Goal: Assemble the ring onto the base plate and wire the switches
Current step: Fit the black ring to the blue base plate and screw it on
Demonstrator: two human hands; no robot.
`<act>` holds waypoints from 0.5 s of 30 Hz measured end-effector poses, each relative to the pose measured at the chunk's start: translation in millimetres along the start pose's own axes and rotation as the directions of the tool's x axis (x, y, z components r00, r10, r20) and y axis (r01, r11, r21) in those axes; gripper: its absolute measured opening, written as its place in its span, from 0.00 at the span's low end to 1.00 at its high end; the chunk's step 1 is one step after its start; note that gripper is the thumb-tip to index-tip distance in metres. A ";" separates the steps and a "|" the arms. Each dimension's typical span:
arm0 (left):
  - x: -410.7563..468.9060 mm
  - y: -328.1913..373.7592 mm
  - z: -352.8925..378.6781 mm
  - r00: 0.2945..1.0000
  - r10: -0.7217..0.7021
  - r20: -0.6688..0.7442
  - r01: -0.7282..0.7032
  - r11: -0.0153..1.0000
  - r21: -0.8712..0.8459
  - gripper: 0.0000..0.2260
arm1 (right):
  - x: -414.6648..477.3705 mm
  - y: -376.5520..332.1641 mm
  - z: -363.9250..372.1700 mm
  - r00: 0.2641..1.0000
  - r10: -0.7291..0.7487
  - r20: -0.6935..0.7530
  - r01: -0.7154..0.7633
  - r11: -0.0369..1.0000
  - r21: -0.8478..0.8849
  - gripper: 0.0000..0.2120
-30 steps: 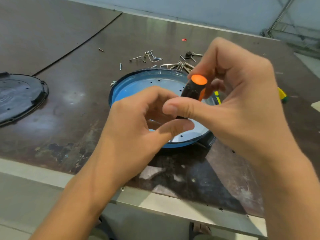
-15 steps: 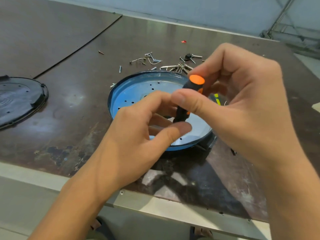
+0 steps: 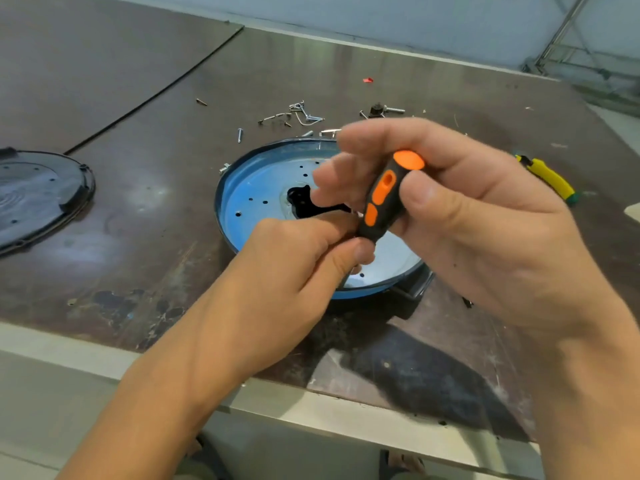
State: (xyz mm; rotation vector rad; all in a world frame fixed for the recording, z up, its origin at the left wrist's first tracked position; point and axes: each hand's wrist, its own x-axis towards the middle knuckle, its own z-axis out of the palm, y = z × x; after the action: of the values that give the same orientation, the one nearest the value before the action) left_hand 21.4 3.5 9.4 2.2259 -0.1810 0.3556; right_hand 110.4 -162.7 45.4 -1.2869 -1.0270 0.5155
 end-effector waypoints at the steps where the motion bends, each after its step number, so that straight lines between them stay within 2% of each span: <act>1: -0.1 -1.4 -4.0 0.999 -0.020 0.048 0.015 0.995 0.099 0.13 | 1.3 1.0 1.2 0.999 -0.020 -0.029 0.019 0.999 -0.034 0.17; 4: -1.3 -4.5 -15.9 0.976 -0.114 0.187 0.013 0.883 0.469 0.25 | 4.9 3.2 5.8 0.976 -0.123 -0.181 0.094 0.982 -0.161 0.09; 5: -1.7 -4.6 -18.2 0.970 -0.131 0.206 0.000 0.845 0.535 0.24 | 5.1 4.7 6.5 0.957 -0.154 -0.245 0.107 0.975 -0.197 0.09; 8: -2.7 -3.0 -16.1 0.968 -0.132 0.215 -0.042 0.755 0.654 0.13 | 5.2 13.1 5.4 0.911 -0.168 -0.376 0.074 0.965 -0.252 0.09; 10: -2.7 -1.5 -15.0 0.973 -0.117 0.198 -0.050 0.731 0.681 0.09 | 4.9 18.0 7.1 0.920 -0.144 -0.364 0.090 0.983 -0.162 0.09; 13: -3.3 -0.5 -16.0 0.973 -0.121 0.198 -0.048 0.731 0.681 0.11 | 9.2 19.7 12.6 0.964 -0.102 -0.246 0.109 0.994 0.014 0.02; 15: -4.1 -3.3 -14.5 0.973 -0.114 0.199 -0.059 0.713 0.699 0.10 | 13.1 16.9 16.8 0.985 -0.026 -0.170 0.050 0.989 0.141 0.07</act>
State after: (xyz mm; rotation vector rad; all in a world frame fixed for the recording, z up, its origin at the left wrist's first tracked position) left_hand 15.6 16.8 14.3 3.0382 -0.1468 0.1513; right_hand 106.2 -138.8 32.9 -1.1592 -0.8567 0.4363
